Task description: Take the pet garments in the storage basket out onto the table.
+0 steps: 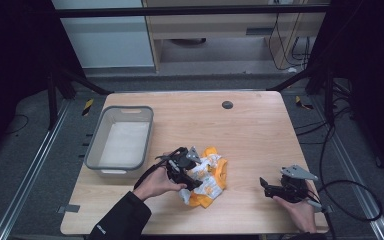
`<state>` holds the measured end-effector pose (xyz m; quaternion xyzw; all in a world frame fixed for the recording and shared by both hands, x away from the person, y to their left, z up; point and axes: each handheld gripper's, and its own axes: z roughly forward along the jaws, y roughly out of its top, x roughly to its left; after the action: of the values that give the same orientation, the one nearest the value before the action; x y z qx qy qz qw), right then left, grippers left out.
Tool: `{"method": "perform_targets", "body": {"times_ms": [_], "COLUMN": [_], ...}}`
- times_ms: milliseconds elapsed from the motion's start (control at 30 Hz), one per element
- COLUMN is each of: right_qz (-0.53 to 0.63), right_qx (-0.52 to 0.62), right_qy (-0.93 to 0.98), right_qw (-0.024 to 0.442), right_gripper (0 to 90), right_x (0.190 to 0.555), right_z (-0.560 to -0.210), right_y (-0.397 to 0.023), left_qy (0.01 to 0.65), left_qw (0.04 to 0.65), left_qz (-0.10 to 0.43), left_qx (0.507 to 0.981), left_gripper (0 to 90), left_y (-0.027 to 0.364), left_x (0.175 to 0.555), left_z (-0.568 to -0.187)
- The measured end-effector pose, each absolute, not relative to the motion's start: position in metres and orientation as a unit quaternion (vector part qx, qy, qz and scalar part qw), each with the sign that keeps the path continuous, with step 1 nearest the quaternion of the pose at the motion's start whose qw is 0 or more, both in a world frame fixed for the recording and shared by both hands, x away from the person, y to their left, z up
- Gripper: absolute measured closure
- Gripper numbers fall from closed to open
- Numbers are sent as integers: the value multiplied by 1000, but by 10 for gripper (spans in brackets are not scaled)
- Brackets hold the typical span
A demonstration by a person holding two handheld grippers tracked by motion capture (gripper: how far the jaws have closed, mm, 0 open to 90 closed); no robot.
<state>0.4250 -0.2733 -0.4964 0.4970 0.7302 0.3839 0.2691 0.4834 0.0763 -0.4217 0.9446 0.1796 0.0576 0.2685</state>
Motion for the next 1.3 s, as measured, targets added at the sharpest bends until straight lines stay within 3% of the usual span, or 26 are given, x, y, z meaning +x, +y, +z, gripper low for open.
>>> {"method": "perform_targets", "body": {"times_ms": [500,867,1300], "right_qz": [384,383,382], "right_qx": [497,498,501], "right_qy": [730,729,728], "right_qw": [272,271,270], "right_gripper": [84,81,80], "right_x": [425,425,424], "right_z": [-497,-497,-497], "right_y": [-274,-275,-275], "left_qy": [207,245,341], "left_qw": [320,392,428], "left_qz": [100,114,179], "left_qx": [919,879,817], "left_gripper": [212,200,230], "left_y": [104,144,197], "left_x": [467,451,431], "left_z": [-405,-410,-424]}}
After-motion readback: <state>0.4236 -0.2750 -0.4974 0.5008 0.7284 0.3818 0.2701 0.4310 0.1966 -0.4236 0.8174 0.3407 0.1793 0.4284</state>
